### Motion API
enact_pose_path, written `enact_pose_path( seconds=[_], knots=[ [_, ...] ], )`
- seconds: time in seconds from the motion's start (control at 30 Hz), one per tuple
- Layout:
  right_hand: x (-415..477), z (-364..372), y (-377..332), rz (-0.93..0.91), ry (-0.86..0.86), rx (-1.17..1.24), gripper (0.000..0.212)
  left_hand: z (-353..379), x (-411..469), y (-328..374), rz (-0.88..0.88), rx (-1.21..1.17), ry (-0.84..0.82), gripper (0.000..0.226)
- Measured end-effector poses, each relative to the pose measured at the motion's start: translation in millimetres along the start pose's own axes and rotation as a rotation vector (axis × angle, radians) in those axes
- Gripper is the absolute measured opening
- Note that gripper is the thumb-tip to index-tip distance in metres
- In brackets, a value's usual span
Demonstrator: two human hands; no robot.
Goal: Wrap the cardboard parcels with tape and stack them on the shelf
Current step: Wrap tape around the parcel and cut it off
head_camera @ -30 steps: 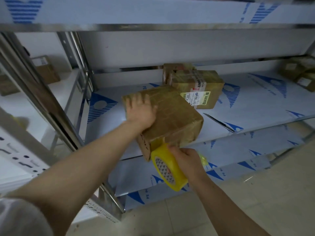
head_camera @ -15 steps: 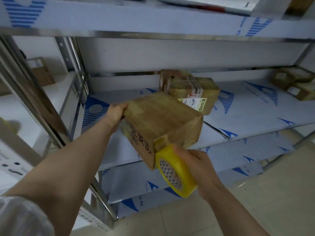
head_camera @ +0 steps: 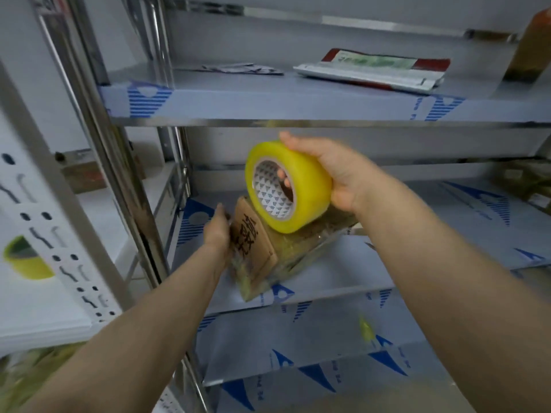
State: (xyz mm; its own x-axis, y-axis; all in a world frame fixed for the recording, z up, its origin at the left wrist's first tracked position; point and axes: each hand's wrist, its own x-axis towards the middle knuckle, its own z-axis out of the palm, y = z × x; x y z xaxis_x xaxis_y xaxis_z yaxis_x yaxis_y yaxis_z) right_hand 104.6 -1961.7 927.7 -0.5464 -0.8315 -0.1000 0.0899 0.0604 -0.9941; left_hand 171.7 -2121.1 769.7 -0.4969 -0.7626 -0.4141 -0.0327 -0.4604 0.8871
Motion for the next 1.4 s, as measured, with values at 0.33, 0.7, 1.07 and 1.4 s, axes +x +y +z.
enact_pose_path(
  seconds=[0.33, 0.7, 1.07, 1.4],
  knots=[
    [38.9, 25.4, 33.3, -0.175, 0.077, 0.159, 0.025, 17.6, -14.1, 26.1, 0.472, -0.126, -0.117, 0.034],
    [47.5, 28.1, 46.7, -0.226, 0.180, 0.112, 0.032, 18.6, -4.7, 18.4, 0.481, -0.033, -0.027, 0.030],
    [-10.1, 20.3, 20.3, -0.162, 0.117, 0.115, 0.015, 23.4, 9.0, 26.8, 0.576, 0.155, 0.080, 0.026],
    [-57.6, 10.6, 32.3, -0.163, 0.174, -0.092, 0.042, 23.9, 7.7, 26.6, 0.646, 0.224, 0.052, 0.024]
  ],
)
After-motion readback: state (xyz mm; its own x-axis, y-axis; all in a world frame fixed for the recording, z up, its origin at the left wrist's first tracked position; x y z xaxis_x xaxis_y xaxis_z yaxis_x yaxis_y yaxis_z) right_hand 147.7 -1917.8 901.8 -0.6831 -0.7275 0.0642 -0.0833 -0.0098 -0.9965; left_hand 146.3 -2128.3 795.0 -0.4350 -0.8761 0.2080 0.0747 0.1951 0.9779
